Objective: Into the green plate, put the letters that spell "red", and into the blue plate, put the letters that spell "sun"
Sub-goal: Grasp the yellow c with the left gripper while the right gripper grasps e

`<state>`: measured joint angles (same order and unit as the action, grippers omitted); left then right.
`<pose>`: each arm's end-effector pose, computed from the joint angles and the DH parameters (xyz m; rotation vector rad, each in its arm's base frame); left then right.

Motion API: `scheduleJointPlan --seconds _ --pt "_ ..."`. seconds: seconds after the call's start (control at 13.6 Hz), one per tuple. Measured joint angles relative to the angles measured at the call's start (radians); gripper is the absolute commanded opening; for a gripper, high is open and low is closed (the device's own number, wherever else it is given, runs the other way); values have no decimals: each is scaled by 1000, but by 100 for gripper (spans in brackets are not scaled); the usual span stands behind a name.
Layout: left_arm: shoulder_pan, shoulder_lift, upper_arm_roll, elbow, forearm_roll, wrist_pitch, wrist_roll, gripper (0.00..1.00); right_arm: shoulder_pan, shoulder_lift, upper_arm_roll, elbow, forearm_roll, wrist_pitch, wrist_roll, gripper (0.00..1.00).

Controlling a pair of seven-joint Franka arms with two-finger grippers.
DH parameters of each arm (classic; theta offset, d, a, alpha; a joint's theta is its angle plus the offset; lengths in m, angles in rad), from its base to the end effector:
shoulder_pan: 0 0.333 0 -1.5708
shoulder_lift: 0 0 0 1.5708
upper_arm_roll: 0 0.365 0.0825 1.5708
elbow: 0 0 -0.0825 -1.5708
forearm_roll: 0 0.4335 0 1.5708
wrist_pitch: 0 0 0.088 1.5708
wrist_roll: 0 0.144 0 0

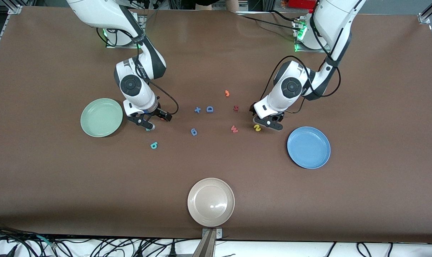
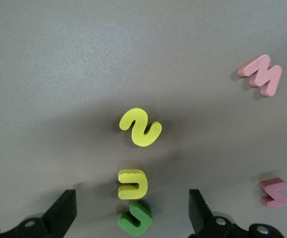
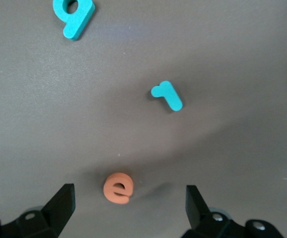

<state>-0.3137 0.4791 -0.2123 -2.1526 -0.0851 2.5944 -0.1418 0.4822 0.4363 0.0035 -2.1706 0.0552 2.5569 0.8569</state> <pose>0.5250 -0.3101 0.1401 2.9849 -0.4342 -0.1125 0.5318 0.2812 0.1498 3.0650 -0.6505 -0.0914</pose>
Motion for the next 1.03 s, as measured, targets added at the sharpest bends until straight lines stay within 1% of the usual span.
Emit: scheduleJointPlan --seconds 0.07,0.15,0.37,0.44,0.51,0.59,0.66,0.88,1.03 --pt "0 5 0 0 0 2 0 87 9 8 1 0 0 11 14 95" --pt "0 8 0 0 0 3 -1 77 17 12 1 1 0 15 24 93" --pt "0 14 2 0 0 5 -2 43 21 20 2 1 0 23 32 84" --pt "0 14 2 0 0 6 -2 35 21 22 2 1 0 24 33 84" --pt "0 14 3 1 0 6 -2 27 21 24 2 1 0 25 33 80" --pt "1 14 4 1 0 6 -3 23 21 25 2 1 0 26 33 79" --pt "1 14 4 2 0 6 -3 20 21 26 2 1 0 26 33 75" --pt "0 14 2 3 0 9 -3 17 21 29 2 1 0 27 34 59" --pt "0 14 2 3 0 9 -3 17 22 29 2 2 0 30 34 38"
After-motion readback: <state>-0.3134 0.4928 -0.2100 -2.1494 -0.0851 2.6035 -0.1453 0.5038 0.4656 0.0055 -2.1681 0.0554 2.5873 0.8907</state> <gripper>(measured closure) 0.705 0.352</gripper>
